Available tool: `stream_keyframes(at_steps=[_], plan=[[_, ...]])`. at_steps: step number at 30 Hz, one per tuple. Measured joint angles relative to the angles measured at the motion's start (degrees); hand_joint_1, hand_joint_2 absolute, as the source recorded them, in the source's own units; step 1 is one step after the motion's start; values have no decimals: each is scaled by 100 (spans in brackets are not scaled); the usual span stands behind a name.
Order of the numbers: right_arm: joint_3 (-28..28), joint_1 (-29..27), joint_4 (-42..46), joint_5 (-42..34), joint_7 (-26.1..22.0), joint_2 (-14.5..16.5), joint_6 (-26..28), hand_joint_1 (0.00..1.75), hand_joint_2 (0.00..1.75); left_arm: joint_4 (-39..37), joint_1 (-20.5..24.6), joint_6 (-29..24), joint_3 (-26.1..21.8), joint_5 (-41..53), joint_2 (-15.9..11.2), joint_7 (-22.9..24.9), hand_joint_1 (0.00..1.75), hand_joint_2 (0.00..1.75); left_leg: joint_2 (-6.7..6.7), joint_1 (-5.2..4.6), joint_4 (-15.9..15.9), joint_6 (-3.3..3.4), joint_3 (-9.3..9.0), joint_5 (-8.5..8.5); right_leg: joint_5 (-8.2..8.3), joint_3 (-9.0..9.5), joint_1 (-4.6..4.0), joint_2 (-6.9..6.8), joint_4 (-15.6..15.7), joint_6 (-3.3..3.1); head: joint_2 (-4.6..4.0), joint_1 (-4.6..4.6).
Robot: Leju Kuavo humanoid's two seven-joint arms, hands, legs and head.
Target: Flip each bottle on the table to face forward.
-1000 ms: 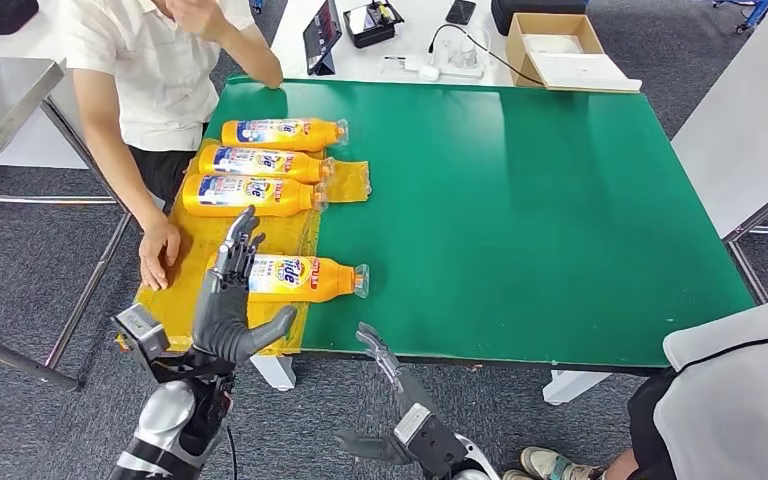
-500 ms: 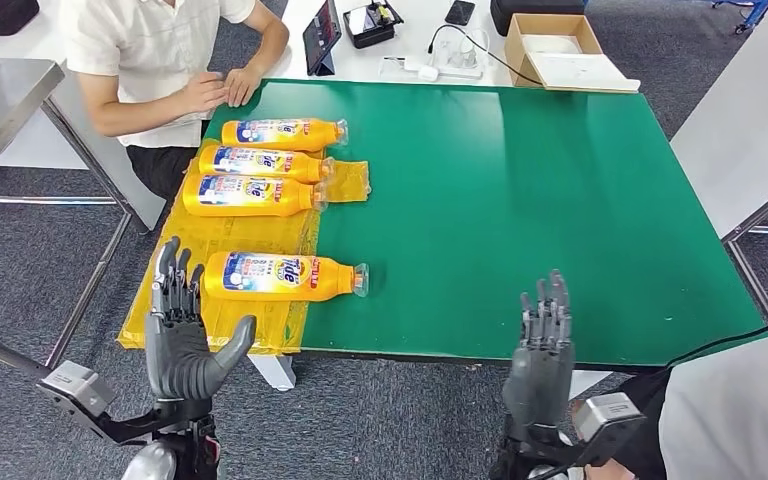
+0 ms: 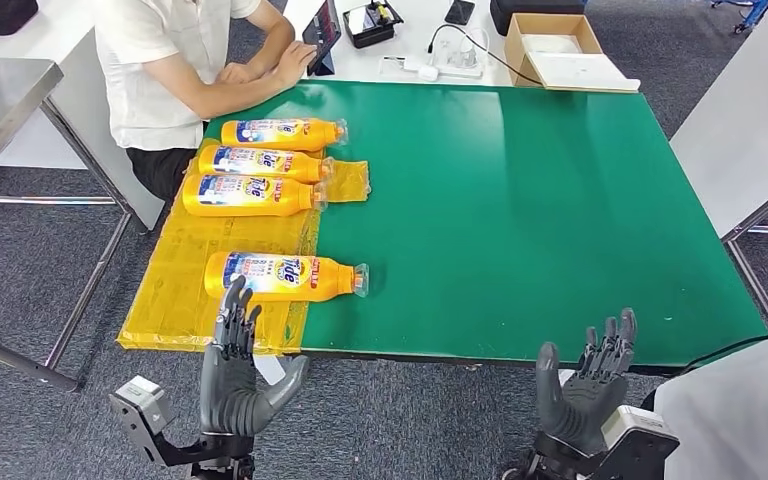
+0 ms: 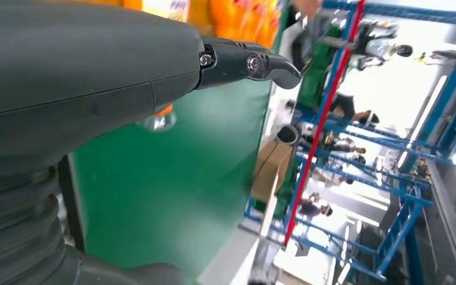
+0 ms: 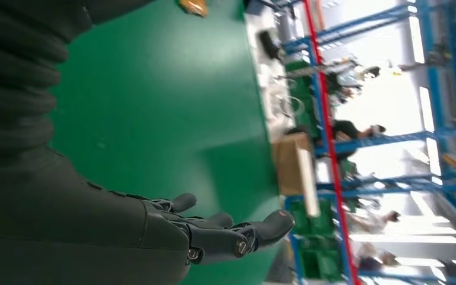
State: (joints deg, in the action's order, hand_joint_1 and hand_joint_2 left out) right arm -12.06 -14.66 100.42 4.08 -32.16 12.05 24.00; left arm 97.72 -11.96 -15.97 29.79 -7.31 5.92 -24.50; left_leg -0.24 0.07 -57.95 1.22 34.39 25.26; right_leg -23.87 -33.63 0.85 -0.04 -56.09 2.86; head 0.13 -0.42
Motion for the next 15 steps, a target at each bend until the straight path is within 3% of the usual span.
stream_keyframes(at_steps=[9, 11, 13, 15], plan=[[-220, -5, -236, 483, 279, -80, 53, 0, 175, -288, 118, -221, 9, -103, 42, -189, 0, 175, 0, 1, 0, 0, -3, -2, 1, 3, -2, 0, -2, 0, 0, -1], [-244, -3, -272, 506, 284, -90, 71, 0, 87, -300, 119, -222, 6, -102, 45, -195, 0, 175, 0, 1, 0, 0, -2, -2, 1, 2, -1, 0, -2, 0, 0, -1], [-283, -2, -304, 602, 343, -103, 122, 0, 87, -314, 119, -232, 2, -93, 49, -198, 0, 175, 0, 1, 0, 0, -1, -2, 1, 2, -1, 0, -2, 0, 0, -1], [-338, -1, -330, 739, 430, -115, 194, 0, 175, -326, 121, -258, -3, -67, 61, -186, 0, 175, 0, 1, 0, 0, -1, -1, 1, 1, -1, 0, -1, 0, 0, 0]])
